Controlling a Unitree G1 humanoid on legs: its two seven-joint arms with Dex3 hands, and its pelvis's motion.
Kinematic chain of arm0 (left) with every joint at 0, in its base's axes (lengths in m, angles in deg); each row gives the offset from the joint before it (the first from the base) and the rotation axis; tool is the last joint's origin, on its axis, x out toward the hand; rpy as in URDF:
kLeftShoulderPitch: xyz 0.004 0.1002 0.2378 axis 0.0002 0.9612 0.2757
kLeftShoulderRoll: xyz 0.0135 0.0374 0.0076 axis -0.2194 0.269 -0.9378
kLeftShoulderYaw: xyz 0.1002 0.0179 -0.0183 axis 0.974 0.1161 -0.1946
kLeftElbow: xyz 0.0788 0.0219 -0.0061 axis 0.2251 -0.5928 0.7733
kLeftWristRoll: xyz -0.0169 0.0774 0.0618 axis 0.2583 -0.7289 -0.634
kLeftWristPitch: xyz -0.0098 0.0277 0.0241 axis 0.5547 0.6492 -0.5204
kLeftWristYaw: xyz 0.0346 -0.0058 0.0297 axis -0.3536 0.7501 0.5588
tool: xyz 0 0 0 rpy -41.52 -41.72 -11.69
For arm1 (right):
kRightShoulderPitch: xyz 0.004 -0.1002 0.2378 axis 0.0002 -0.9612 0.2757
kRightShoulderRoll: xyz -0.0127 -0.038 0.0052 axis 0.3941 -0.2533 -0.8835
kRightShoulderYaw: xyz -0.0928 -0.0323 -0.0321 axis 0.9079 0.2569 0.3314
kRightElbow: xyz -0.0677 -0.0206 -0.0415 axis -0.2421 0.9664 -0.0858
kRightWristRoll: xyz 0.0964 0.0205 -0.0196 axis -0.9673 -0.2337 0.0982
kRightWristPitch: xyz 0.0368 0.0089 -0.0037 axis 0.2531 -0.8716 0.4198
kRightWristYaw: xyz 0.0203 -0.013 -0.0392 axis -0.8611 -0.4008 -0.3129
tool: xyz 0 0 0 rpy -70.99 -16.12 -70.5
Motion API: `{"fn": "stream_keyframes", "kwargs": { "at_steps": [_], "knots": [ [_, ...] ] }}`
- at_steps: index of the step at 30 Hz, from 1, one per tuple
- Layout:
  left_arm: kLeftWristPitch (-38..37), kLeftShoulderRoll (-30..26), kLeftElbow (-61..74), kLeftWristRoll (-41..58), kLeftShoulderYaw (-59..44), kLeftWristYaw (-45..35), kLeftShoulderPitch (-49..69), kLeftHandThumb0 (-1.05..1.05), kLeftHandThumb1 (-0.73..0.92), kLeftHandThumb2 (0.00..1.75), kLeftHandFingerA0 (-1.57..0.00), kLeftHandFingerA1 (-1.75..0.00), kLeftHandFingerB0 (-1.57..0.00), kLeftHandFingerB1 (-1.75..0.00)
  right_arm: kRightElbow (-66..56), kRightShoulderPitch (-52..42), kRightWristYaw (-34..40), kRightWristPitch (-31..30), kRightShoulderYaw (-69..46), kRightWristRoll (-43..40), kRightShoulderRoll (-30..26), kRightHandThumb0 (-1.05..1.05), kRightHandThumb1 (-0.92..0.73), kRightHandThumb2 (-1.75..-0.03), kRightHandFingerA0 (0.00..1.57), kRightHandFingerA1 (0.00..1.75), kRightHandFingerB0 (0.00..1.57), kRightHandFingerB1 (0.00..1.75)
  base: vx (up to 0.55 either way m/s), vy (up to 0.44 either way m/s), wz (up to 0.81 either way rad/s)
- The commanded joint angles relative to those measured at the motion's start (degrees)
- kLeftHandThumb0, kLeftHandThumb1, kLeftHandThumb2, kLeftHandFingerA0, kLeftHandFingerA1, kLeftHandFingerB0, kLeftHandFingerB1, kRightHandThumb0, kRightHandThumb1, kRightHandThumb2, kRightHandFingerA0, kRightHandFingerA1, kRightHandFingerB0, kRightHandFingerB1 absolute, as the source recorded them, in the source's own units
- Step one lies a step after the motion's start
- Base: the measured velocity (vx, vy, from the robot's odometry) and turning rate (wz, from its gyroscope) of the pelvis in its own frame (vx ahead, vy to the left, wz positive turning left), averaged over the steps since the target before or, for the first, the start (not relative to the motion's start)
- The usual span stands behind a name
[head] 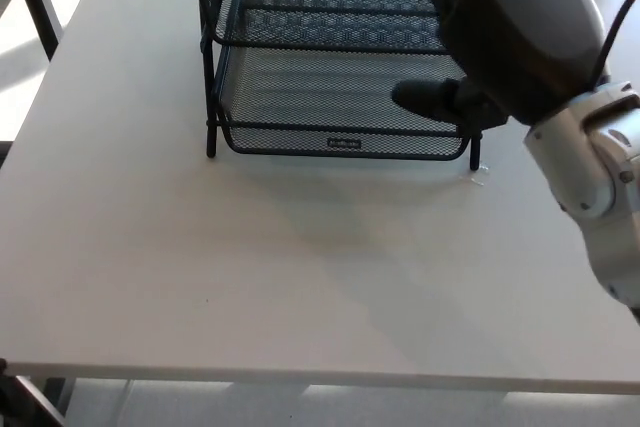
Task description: The robot uses its right hand to grab the drawer kept on the middle of the desk and pull it out towards the robot
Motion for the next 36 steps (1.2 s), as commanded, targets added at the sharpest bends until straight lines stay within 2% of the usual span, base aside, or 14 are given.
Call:
{"fn": "stream_keyframes", "kwargs": {
  "at_steps": [1, 6, 7, 9, 10, 11, 14, 15, 17, 18, 19, 21, 22, 36],
  "knots": [
    [-1.19, 0.21, -0.5, 0.26, -0.26, -0.79, -0.45, -0.3, 0.58, 0.57, -0.78, -0.84, -0.8, -0.59, 4.85, 2.34, 1.78, 1.63, 3.2, 3.82, 3.27, -0.88, -0.64, -0.6, 0.14, 0.46, 0.11, 0.35, 0.0, 0.0, 0.0],
    [-1.04, -0.03, -0.53, -0.2, -0.18, -1.15, -0.85, -0.3, 0.58, 0.58, -0.78, -0.83, -0.79, -0.58, 7.37, 2.78, 3.29, 1.96, 3.76, 4.71, 5.34, -0.87, -0.48, -0.9, 0.12, 0.52, 0.09, 0.44, 0.0, 0.0, 0.0],
    [-0.8, -0.33, -0.12, -0.66, -0.16, -1.37, -0.66, -0.32, 0.59, 0.58, -0.77, -0.83, -0.79, -0.59, 9.05, 3.33, 3.79, 2.17, 4.56, 5.58, 5.78, -0.41, -0.2, -0.9, 0.0, 0.51, 0.0, 0.51, 0.0, 0.0, 0.0],
    [-1.12, -0.36, -0.43, -0.89, -0.11, -1.2, -0.75, -0.31, 0.59, 0.58, -0.77, -0.83, -0.79, -0.58, 10.26, 3.86, 3.83, 2.12, 5.04, 6.41, 5.92, -0.41, -0.21, -0.9, 0.0, 0.51, 0.0, 0.51, 0.0, 0.0, 0.0],
    [-1.16, -0.33, -0.46, -0.89, -0.13, -1.2, -0.76, -0.31, 0.59, 0.58, -0.77, -0.83, -0.79, -0.58, 10.5, 3.93, 3.94, 2.21, 5.04, 6.54, 5.99, -0.83, -0.56, -0.58, 0.17, 0.39, 0.14, 0.3, 0.0, 0.0, 0.0],
    [-1.09, -0.25, -0.44, -0.86, -0.11, -1.22, -0.78, -0.32, 0.59, 0.58, -0.76, -0.84, -0.79, -0.59, 12.06, 4.65, 3.56, 1.74, 5.44, 7.12, 6.2, -0.78, -0.46, -0.94, 0.08, 0.52, 0.0, 0.32, 0.0, 0.0, 0.0],
    [-1.17, -0.21, -0.55, -1.23, 0.65, -1.34, -1.86, -0.3, 0.59, 0.58, -0.78, -0.85, -0.79, -0.58, 16.69, 6.15, 5.0, 1.65, 5.58, 7.71, 6.18, -0.88, -0.48, -0.87, 0.03, 0.49, 0.06, 0.36, 0.0, 0.0, 0.0],
    [-1.5, -0.23, -0.66, -1.25, 0.66, -1.24, -1.86, -0.3, 0.59, 0.58, -0.78, -0.85, -0.79, -0.58, 19.08, 6.76, 6.75, 1.74, 5.88, 8.19, 6.6, -0.41, -0.19, -0.88, 0.0, 0.52, 0.0, 0.51, 0.0, 0.0, 0.0],
    [-1.99, -0.18, -0.96, -1.45, 1.07, -1.17, -2.03, -0.3, 0.59, 0.58, -0.78, -0.85, -0.79, -0.58, 22.12, 7.29, 9.49, 1.52, 6.38, 9.31, 6.96, -0.41, -0.18, -0.88, 0.0, 0.52, 0.0, 0.51, 0.0, 0.0, 0.0],
    [-2.06, -0.16, -1.08, -1.58, 1.27, -1.16, -2.14, -0.3, 0.59, 0.58, -0.78, -0.84, -0.79, -0.58, 24.83, 7.89, 11.84, 1.44, 6.74, 9.93, 7.46, -0.79, -0.54, -0.57, 0.12, 0.47, 0.11, 0.35, 0.0, 0.0, 0.0],
    [-1.56, 0.06, -0.53, -1.42, 1.37, -1.47, -1.77, -0.3, 0.59, 0.58, -0.76, -0.83, -0.79, -0.59, 31.05, 9.24, 17.91, 1.72, 7.47, 10.97, 8.65, -0.74, -0.41, -0.8, 0.12, 0.53, 0.11, 0.44, 0.0, 0.0, 0.0],
    [-1.41, 0.15, -0.26, -1.31, 1.4, -1.58, -1.58, -0.29, 0.59, 0.58, -0.78, -0.83, -0.79, -0.59, 33.69, 9.98, 20.86, 2.17, 7.7, 11.14, 9.09, -0.74, -0.51, -0.56, 0.18, 0.5, 0.18, 0.36, 0.0, 0.0, 0.0],
    [-1.2, 0.2, -0.12, -1.2, 1.43, -1.71, -1.66, -0.3, 0.59, 0.58, -0.77, -0.83, -0.79, -0.59, 35.91, 10.96, 23.2, 2.53, 7.79, 11.3, 9.35, -0.73, -0.41, -0.81, 0.15, 0.55, 0.12, 0.45, 0.0, 0.0, 0.0],
    [-1.59, -0.42, 0.63, -1.55, 1.91, -2.29, -1.95, -0.3, 0.59, 0.57, -0.78, -0.85, -0.79, -0.6, 53.27, 20.19, 30.23, 2.22, 8.96, 10.61, 10.17, -0.68, -0.43, -0.82, 0.15, 0.58, 0.08, 0.49, 0.0, 0.0, 0.0]
  ]
}}
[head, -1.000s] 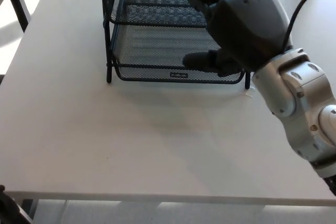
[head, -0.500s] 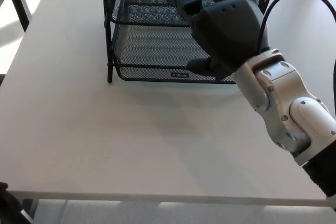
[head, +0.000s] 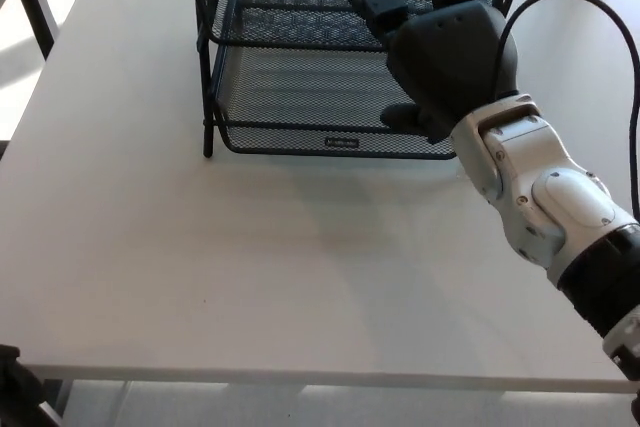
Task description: The robot uses its right hand to grab the drawer kept on the middle of the desk and pull it out towards the robot
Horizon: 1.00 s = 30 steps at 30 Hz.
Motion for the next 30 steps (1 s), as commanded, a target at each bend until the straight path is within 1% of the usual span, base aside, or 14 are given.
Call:
{"fn": "stream_keyframes", "kwargs": {
  "at_steps": [1, 7, 12, 17, 18, 19, 20, 22, 24, 25, 26, 27, 28, 30],
  "knots": [
    [-0.52, -0.57, 1.06, -1.23, 0.93, -1.73, 0.4, -0.3, 0.6, 0.58, -0.78, -0.85, -0.79, -0.6, 9.7, 6.74, 12.86, 0.82, 0.59, 2.0, 0.9, -0.68, -0.43, -0.81, 0.15, 0.58, 0.11, 0.5, 0.0, 0.0, 0.0],
    [-0.9, -1.08, 0.84, -1.42, 1.51, -2.01, -0.31, -0.29, 0.59, 0.58, -0.78, -0.84, -0.79, -0.59, 15.42, 10.17, 16.98, 2.5, 0.7, 1.15, 1.34, -0.65, -0.43, -0.8, 0.19, 0.59, 0.18, 0.5, 0.0, 0.0, 0.0],
    [-1.68, -1.82, 0.05, -1.8, 2.01, -2.06, -2.37, -0.31, 0.6, 0.58, -0.78, -0.87, -0.77, -0.6, 21.54, 14.15, 18.24, 2.99, 2.46, 1.87, 1.7, -0.65, -0.42, -0.79, 0.18, 0.6, 0.09, 0.49, 0.0, 0.0, 0.0],
    [-1.61, -1.82, -0.3, -0.89, 2.13, -2.45, -3.56, -0.3, 0.59, 0.58, -0.78, -0.84, -0.78, -0.59, 24.73, 15.26, 20.71, 2.19, 3.47, 1.64, 2.31, -0.64, -0.39, -0.78, 0.25, 0.6, 0.13, 0.51, 0.0, 0.0, 0.0],
    [-1.5, -1.87, -0.26, -0.62, 2.06, -2.69, -3.68, -0.31, 0.6, 0.57, -0.77, -0.84, -0.78, -0.58, 25.79, 15.26, 22.55, 2.29, 3.82, 1.75, 2.53, -0.61, -0.48, -0.55, 0.29, 0.6, 0.18, 0.47, 0.0, 0.0, 0.0],
    [-1.48, -1.98, -0.3, -0.55, 1.99, -2.84, -3.91, -0.31, 0.6, 0.57, -0.77, -0.84, -0.78, -0.58, 26.33, 15.43, 23.37, 2.79, 3.94, 1.64, 2.5, -0.61, -0.48, -0.55, 0.29, 0.6, 0.18, 0.47, 0.0, 0.0, 0.0],
    [-1.48, -2.03, -0.22, -0.69, 1.99, -2.86, -3.91, -0.32, 0.6, 0.58, -0.77, -0.83, -0.78, -0.59, 26.89, 15.52, 23.6, 2.79, 4.58, 2.12, 2.38, -0.69, -0.41, -0.77, 0.28, 0.62, 0.15, 0.52, 0.0, 0.0, 0.0],
    [-1.4, -1.98, -0.22, -0.83, 1.97, -2.81, -3.92, -0.31, 0.59, 0.58, -0.77, -0.82, -0.78, -0.57, 27.23, 15.52, 23.53, 3.67, 5.15, 2.01, 2.25, -0.67, -0.41, -0.78, 0.3, 0.63, 0.16, 0.53, 0.0, 0.0, 0.0],
    [-1.85, -2.04, -0.69, -0.51, 2.22, -3.15, -5.1, -0.29, 0.58, 0.58, -0.79, -0.84, -0.79, -0.59, 28.0, 15.46, 27.02, 5.03, 5.9, 2.2, 1.62, -0.65, -0.41, -0.8, 0.42, 0.68, 0.29, 0.55, 0.0, 0.0, 0.0],
    [-1.91, -2.04, -0.7, -0.45, 2.18, -3.24, -5.1, -0.29, 0.59, 0.58, -0.79, -0.85, -0.79, -0.6, 28.26, 15.4, 27.25, 5.08, 6.35, 2.42, 1.57, -0.48, -0.52, -0.56, 0.53, 0.68, 0.39, 0.49, 0.0, 0.0, 0.0],
    [-2.15, -2.05, -0.76, -0.43, 2.12, -3.24, -5.09, -0.29, 0.59, 0.58, -0.79, -0.85, -0.79, -0.6, 28.57, 15.35, 27.44, 5.15, 6.9, 2.69, 1.5, -0.48, -0.52, -0.56, 0.53, 0.68, 0.39, 0.49, 0.0, 0.0, 0.0],
    [-2.18, -2.09, -0.67, -0.49, 2.02, -3.23, -5.05, -0.29, 0.58, 0.58, -0.79, -0.84, -0.79, -0.6, 28.69, 15.31, 27.69, 5.08, 7.28, 2.83, 1.48, -0.45, -0.4, -0.79, 0.56, 0.72, 0.4, 0.58, 0.0, 0.0, 0.0],
    [-2.08, -2.07, -0.66, -0.5, 2.0, -3.28, -5.04, -0.29, 0.58, 0.58, -0.8, -0.84, -0.79, -0.6, 28.9, 15.27, 27.63, 5.05, 7.91, 3.12, 1.37, -0.35, -0.52, -0.55, 0.61, 0.71, 0.47, 0.48, 0.0, 0.0, 0.0],
    [-1.73, -2.05, -0.2, -0.44, 1.93, -3.5, -5.44, -0.29, 0.58, 0.57, -0.8, -0.86, -0.79, -0.61, 29.28, 15.35, 28.92, 6.27, 8.43, 2.86, 0.96, -0.36, -0.51, -0.55, 0.82, 0.8, 0.63, 0.49, 0.0, 0.0, 0.0]
  ]
}}
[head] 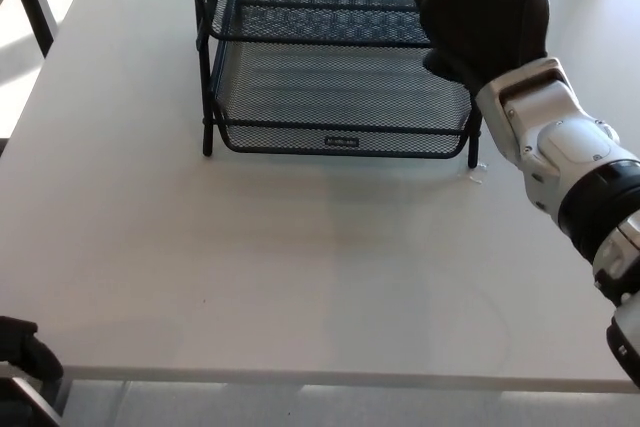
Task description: The robot uses its right hand to grab the drawer kept on the middle of the desk and pull it out towards the robot
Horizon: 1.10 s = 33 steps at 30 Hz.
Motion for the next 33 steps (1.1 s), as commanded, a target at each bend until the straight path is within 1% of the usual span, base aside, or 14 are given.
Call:
{"fn": "stream_keyframes", "kwargs": {
  "at_steps": [1, 2, 3, 4, 5, 7, 9, 11, 13, 17, 20, 24, 27, 33],
  "knots": [
    [-1.84, -1.18, -0.32, -0.33, 0.32, -1.62, -0.94, -0.28, 0.58, 0.57, -0.8, -0.85, -0.79, -0.6, 1.56, 2.52, 8.44, 3.49, 1.82, 1.54, -1.25, -0.37, -0.51, -0.56, 0.86, 1.06, 0.69, 0.5, 0.0, 0.0, 0.0],
    [-2.17, -1.14, -0.85, -0.16, 0.4, -1.6, -1.37, -0.28, 0.58, 0.57, -0.8, -0.85, -0.79, -0.6, 1.67, 2.57, 8.98, 4.08, 1.81, 1.28, -1.4, -0.37, -0.51, -0.56, 0.86, 1.06, 0.69, 0.5, 0.0, 0.0, 0.0],
    [-2.08, -1.14, -0.59, -0.42, 0.31, -1.51, -1.21, -0.28, 0.58, 0.57, -0.79, -0.86, -0.79, -0.6, 2.0, 2.54, 10.08, 4.57, 2.23, 1.51, -1.53, -0.4, -0.51, -0.56, 0.92, 1.17, 0.74, 0.52, 0.0, 0.0, 0.0],
    [-2.53, -1.0, -1.14, -0.17, 0.27, -1.38, -1.33, -0.28, 0.57, 0.57, -0.79, -0.85, -0.79, -0.6, 2.16, 2.51, 9.44, 4.33, 2.39, 1.43, -1.47, -0.41, -0.52, -0.56, 0.91, 1.19, 0.75, 0.52, 0.0, 0.0, 0.0],
    [-2.14, -1.04, -1.01, -0.35, 0.19, -1.42, -1.57, -0.29, 0.57, 0.57, -0.79, -0.88, -0.79, -0.61, 2.28, 2.62, 9.64, 4.44, 2.39, 1.2, -1.43, -0.42, -0.5, -0.59, 0.89, 1.38, 0.82, 0.53, 0.0, 0.0, 0.0],
    [-1.37, -0.81, -0.69, -0.09, 0.0, -1.8, -1.63, -0.29, 0.58, 0.57, -0.79, -0.87, -0.8, -0.61, 2.53, 2.65, 9.87, 4.49, 2.6, 0.99, -1.31, -0.43, -0.5, -0.59, 0.89, 1.48, 0.86, 0.54, 0.0, 0.0, 0.0],
    [-1.73, -0.81, -0.82, -0.33, -0.03, -1.68, -1.66, -0.29, 0.58, 0.57, -0.79, -0.86, -0.8, -0.6, 2.86, 2.54, 12.2, 4.96, 2.79, 0.96, -1.2, -0.43, -0.49, -0.56, 0.94, 1.48, 0.92, 0.55, 0.0, 0.0, 0.0],
    [-1.59, -0.83, -0.79, -0.26, -0.06, -1.93, -1.7, -0.29, 0.58, 0.57, -0.78, -0.85, -0.79, -0.59, 3.2, 2.54, 13.96, 5.13, 3.24, 1.3, -1.12, -0.44, -0.47, -0.59, 0.96, 1.56, 0.96, 0.58, 0.0, 0.0, 0.0],
    [-2.09, -0.7, -1.26, -0.34, -0.05, -1.58, -1.8, -0.28, 0.57, 0.57, -0.8, -0.84, -0.8, -0.59, 3.47, 2.48, 14.5, 5.51, 3.34, 1.17, -0.96, -0.45, -0.51, -0.56, 0.94, 1.61, 0.96, 0.69, 0.0, 0.0, 0.0],
    [-2.32, -0.72, -1.33, -0.75, -0.04, -1.35, -1.86, -0.29, 0.57, 0.57, -0.79, -0.86, -0.8, -0.6, 3.65, 2.37, 15.38, 7.11, 3.16, 0.71, -1.06, -0.48, -0.51, -0.56, 0.96, 1.51, 0.95, 0.7, 0.0, 0.0, 0.0],
    [-2.21, -0.62, -1.41, -0.39, -0.07, -1.68, -1.9, -0.29, 0.58, 0.57, -0.78, -0.86, -0.79, -0.59, 3.93, 2.43, 16.15, 6.63, 3.87, 1.41, -1.23, -0.51, -0.51, -0.61, 0.91, 1.56, 0.91, 0.74, 0.0, 0.0, 0.0],
    [-2.33, -0.71, -1.58, -0.68, 0.09, -1.67, -2.03, -0.29, 0.58, 0.58, -0.78, -0.85, -0.79, -0.59, 3.77, 2.16, 16.09, 8.37, 3.22, 0.45, -1.35, -0.48, -0.49, -0.6, 0.92, 1.51, 0.92, 0.73, 0.0, 0.0, 0.0],
    [-2.27, -0.42, -1.46, -0.14, -0.1, -1.74, -1.99, -0.29, 0.57, 0.57, -0.79, -0.87, -0.81, -0.62, 3.68, 1.89, 15.78, 8.97, 3.05, 0.29, -1.32, -0.44, -0.52, -0.56, 0.91, 1.57, 0.9, 0.85, 0.0, 0.0, 0.0],
    [-2.31, -0.61, -1.34, -0.57, -0.02, -1.69, -1.95, -0.3, 0.57, 0.57, -0.79, -0.87, -0.79, -0.61, 3.56, 1.41, 17.5, 8.77, 3.71, 1.18, -1.47, -0.49, -0.49, -0.59, 0.95, 1.51, 0.94, 0.72, 0.0, 0.0, 0.0]
  ]
}}
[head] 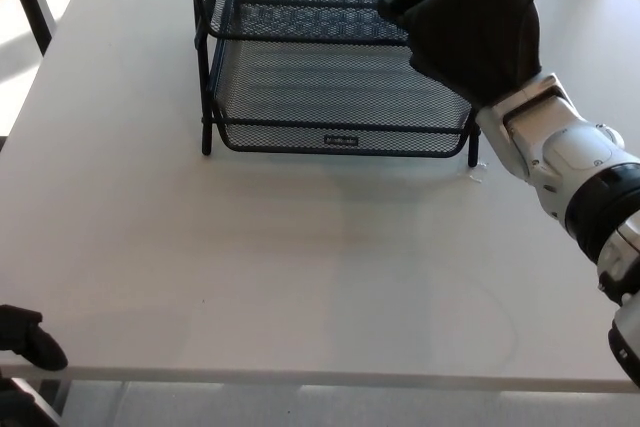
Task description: The robot uses its right hand to grab the drawer kept on the middle of the desk and pull it out towards the robot
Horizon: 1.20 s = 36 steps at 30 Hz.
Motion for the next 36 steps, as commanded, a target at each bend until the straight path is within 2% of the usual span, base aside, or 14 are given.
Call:
{"fn": "stream_keyframes", "kwargs": {
  "at_steps": [1, 4, 12, 16, 17, 19, 21, 22, 26, 30, 33, 36],
  "knots": [
    [-0.49, -0.42, -0.2, -0.6, -0.02, -0.54, -0.07, -0.29, 0.57, 0.57, -0.79, -0.87, -0.8, -0.61, -0.45, 0.73, 3.75, 0.8, 0.35, 0.4, -1.21, -0.49, -0.5, -0.6, 0.95, 1.51, 0.93, 0.71, 0.0, 0.0, 0.0],
    [-0.74, -0.36, -0.46, -0.42, -0.03, -0.48, -0.15, -0.29, 0.57, 0.57, -0.8, -0.87, -0.8, -0.62, -0.69, 0.25, 5.21, 1.05, 0.34, 0.39, -1.36, -0.49, -0.48, -0.6, 0.95, 1.53, 0.94, 0.72, 0.0, 0.0, 0.0],
    [-1.17, -0.39, -0.36, -0.1, -0.9, -0.29, 1.26, -0.3, 0.57, 0.57, -0.8, -0.88, -0.8, -0.63, -4.95, -4.51, 9.57, 1.68, 0.32, 0.74, -3.44, -0.5, -0.52, -0.57, 0.97, 1.34, 0.91, 0.68, 0.0, 0.0, 0.0],
    [-1.69, -0.5, -0.68, -0.02, -1.01, -0.36, 1.42, -0.31, 0.58, 0.57, -0.8, -0.89, -0.79, -0.63, -7.24, -6.18, 10.92, 2.34, 1.02, 1.5, -4.95, -0.5, -0.53, -0.57, 0.93, 1.3, 0.87, 0.75, 0.0, 0.0, 0.0],
    [-1.34, -0.51, -0.39, 0.03, -1.07, -0.58, 1.6, -0.3, 0.58, 0.58, -0.79, -0.88, -0.79, -0.62, -8.36, -7.29, 12.5, 2.25, 1.43, 2.1, -5.73, -0.47, -0.56, -0.58, 0.92, 1.27, 0.8, 0.91, 0.0, 0.0, 0.0],
    [-1.39, -0.48, -0.1, 0.05, -1.2, -0.53, 1.83, -0.3, 0.58, 0.58, -0.79, -0.88, -0.79, -0.62, -9.25, -8.04, 13.22, 1.69, 1.88, 2.67, -6.27, -0.47, -0.56, -0.58, 0.92, 1.27, 0.8, 0.91, 0.0, 0.0, 0.0],
    [-1.57, -0.46, -0.08, -0.04, -1.23, -0.39, 1.86, -0.31, 0.58, 0.57, -0.79, -0.89, -0.79, -0.62, -9.82, -8.42, 13.2, 1.12, 1.86, 2.78, -6.34, -0.47, -0.56, -0.58, 0.9, 1.32, 0.84, 0.88, 0.0, 0.0, 0.0],
    [-1.67, -0.45, -0.13, -0.11, -1.23, -0.3, 1.85, -0.3, 0.58, 0.57, -0.8, -0.89, -0.8, -0.63, -9.98, -8.52, 13.48, 0.63, 2.03, 3.12, -6.42, -0.49, -0.57, -0.58, 0.9, 1.35, 0.91, 0.75, 0.0, 0.0, 0.0],
    [-2.98, -0.56, -1.05, -0.3, -1.1, 0.2, 1.47, -0.3, 0.57, 0.57, -0.8, -0.89, -0.8, -0.63, -10.7, -9.27, 14.76, 0.02, 2.46, 3.94, -6.79, -0.52, -0.54, -0.58, 0.91, 1.36, 0.94, 0.67, 0.0, 0.0, 0.0],
    [-1.87, -0.46, -0.54, 0.09, -1.48, -0.42, 1.75, -0.31, 0.58, 0.58, -0.8, -0.89, -0.79, -0.62, -14.21, -11.59, 15.36, 1.66, 1.33, 2.84, -7.26, -0.51, -0.53, -0.58, 0.93, 1.36, 0.93, 0.68, 0.0, 0.0, 0.0],
    [-2.11, -0.46, -1.04, 0.25, -1.42, -0.51, 1.64, -0.32, 0.58, 0.57, -0.79, -0.87, -0.8, -0.61, -16.39, -13.29, 15.43, -0.19, 0.58, 2.85, -6.94, -0.52, -0.53, -0.58, 0.94, 1.4, 0.93, 0.68, 0.0, 0.0, 0.0],
    [-2.25, -0.53, -1.06, -0.14, -1.39, -0.3, 1.69, -0.32, 0.58, 0.57, -0.79, -0.89, -0.79, -0.62, -18.52, -14.81, 16.33, -0.22, 0.13, 3.31, -7.15, -0.5, -0.5, -0.57, 0.97, 1.36, 0.96, 0.67, 0.0, 0.0, 0.0]
  ]
}}
